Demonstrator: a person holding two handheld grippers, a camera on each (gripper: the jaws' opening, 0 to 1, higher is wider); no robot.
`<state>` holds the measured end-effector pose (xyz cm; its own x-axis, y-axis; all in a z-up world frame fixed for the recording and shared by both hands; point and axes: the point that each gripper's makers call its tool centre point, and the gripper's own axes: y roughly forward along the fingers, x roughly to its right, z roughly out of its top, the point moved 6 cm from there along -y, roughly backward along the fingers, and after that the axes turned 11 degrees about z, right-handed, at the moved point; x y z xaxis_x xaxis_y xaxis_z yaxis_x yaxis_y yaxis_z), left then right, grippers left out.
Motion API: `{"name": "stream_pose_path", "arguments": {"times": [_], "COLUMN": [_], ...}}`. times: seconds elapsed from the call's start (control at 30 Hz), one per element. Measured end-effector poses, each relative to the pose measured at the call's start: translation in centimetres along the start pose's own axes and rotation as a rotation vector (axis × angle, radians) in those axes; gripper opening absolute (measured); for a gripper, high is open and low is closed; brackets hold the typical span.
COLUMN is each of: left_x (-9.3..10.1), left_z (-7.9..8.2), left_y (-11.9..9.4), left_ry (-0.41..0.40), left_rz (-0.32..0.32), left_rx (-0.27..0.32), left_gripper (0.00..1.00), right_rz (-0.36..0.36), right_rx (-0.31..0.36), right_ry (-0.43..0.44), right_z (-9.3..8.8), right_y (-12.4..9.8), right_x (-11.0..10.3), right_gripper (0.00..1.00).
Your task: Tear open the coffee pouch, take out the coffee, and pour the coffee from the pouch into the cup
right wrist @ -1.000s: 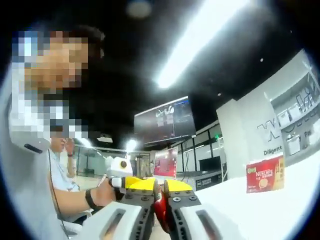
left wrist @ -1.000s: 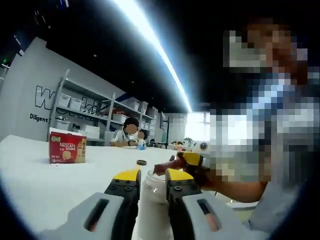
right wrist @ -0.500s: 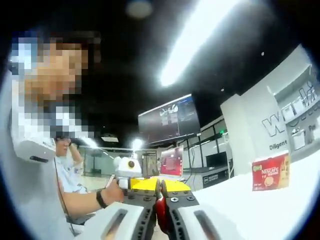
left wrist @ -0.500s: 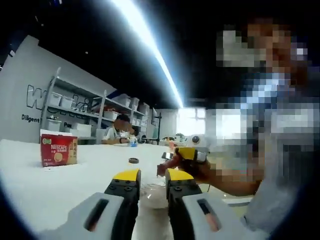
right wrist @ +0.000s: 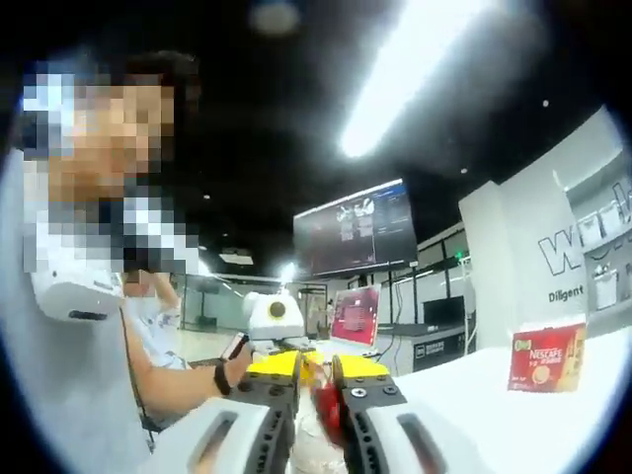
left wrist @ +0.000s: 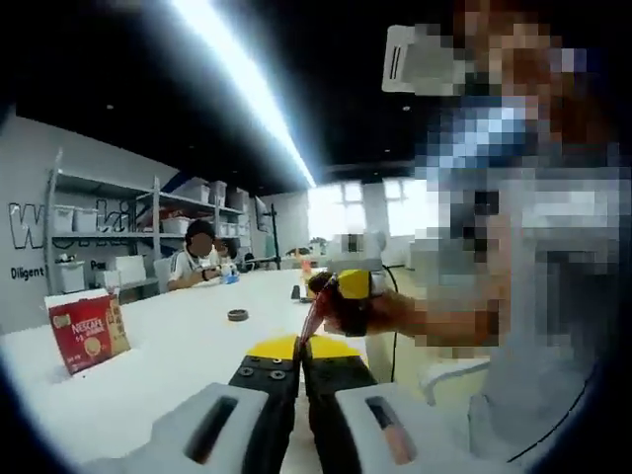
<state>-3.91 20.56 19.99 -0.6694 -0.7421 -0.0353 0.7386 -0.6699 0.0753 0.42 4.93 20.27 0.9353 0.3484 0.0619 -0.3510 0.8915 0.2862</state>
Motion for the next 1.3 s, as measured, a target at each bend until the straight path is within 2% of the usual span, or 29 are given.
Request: {"name": "stream_pose_path", "arguments": {"times": [0.07,0.17,0.2,0.27,0.5,0.6,0.67,0.7,0.77,1.07,1.3], "left_x": [0.3,0.4,0.6,0.9,1.2,1.3,1.4,1.2,1.2,0.4,0.9], "left_z": [0.2,0.1,-0.1,0.0,-0.3,-0.3,-0.5,-0.5,-0.5,0.7,0.9], "left_y": [-0.2,-0.2,-0.2,-0.3,-0.5,-0.4,-0.5,-0.4,-0.5,-0.5,0.7], "left_ry": [-0.061,-0.094,-0.113,-0.138,-0.244,-0.269,-0.26,-0.224,-0.219,-0.201,-0.177], "left_rz": [-0.009,0.012,0.006,-0.015,-0.081,-0.099,-0.093,-0.066,-0.059,-0.06,-0.089], "left_rx": [0.035,0.046,0.05,0.063,0.041,0.044,0.045,0.058,0.06,0.062,0.05], "left_gripper": [0.04,0.04,0.04,0.04,0.04,0.05,0.07,0.11,0.18,0.15,0.14], "right_rz": [-0.019,-0.036,-0.04,-0.045,0.019,0.041,0.03,0.026,0.02,0.007,0.009], "right_rx": [0.032,0.074,0.106,0.13,0.234,0.243,0.229,0.226,0.23,0.239,0.253], "right_ry": [-0.002,0.004,0.01,-0.001,0.029,0.032,0.056,0.065,0.08,0.109,0.111], "right_z": [-0.4,-0.4,-0.4,-0.4,0.3,0.3,0.2,0.2,0.4,0.6,0.4], "right_y": [-0.1,-0.2,-0.3,-0.3,-0.3,-0.2,-0.4,-0.4,-0.6,-1.2,-1.0], "right_x": [0.1,0.2,0.2,0.1,-0.4,-0.7,-0.4,-0.3,-0.1,0.2,0.2], "right_gripper": [0.22,0.18,0.14,0.12,0.11,0.05,0.04,0.04,0.03,0.03,0.04]}}
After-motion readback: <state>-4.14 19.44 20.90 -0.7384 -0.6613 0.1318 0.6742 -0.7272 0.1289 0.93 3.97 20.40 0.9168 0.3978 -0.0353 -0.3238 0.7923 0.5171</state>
